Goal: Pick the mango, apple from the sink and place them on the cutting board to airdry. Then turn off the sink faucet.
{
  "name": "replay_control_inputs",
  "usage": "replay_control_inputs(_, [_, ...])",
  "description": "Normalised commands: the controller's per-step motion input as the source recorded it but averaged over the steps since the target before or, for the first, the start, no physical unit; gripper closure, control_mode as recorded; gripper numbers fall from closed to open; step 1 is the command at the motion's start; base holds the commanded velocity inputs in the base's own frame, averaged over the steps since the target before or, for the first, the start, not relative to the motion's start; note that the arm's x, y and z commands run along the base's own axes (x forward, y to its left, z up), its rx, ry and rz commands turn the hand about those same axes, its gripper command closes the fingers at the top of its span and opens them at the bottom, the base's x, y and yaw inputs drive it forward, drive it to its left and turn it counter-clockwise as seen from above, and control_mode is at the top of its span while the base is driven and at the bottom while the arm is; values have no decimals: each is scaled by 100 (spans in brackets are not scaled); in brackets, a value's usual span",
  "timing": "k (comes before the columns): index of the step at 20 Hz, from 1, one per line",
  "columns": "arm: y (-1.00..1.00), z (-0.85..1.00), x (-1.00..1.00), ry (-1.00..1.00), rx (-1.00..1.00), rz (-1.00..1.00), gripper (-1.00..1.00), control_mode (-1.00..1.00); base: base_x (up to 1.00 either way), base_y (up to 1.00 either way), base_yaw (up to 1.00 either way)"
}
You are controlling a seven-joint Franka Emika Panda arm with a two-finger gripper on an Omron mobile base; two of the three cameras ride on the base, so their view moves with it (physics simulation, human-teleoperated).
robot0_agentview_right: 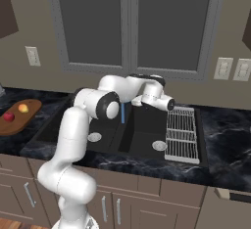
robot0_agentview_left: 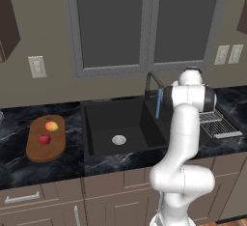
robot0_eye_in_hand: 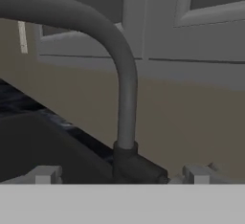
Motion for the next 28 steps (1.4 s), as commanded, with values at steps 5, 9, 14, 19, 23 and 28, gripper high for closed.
replay_control_inputs(5, [-3,-13,22,0,2,3,-100,-100,0,0,0])
replay_control_inputs(9, [-1,-19,21,0,2,3,-100,-100,0,0,0])
replay_control_inputs(14, [0,-6,18,0,1,4,-100,-100,0,0,0])
replay_control_inputs(19, [0,2,12,0,0,6,-100,-100,0,0,0])
replay_control_inputs(23, [0,1,12,0,0,7,-100,-100,0,0,0])
replay_control_inputs(28, [8,0,9,0,0,7,-100,-100,0,0,0])
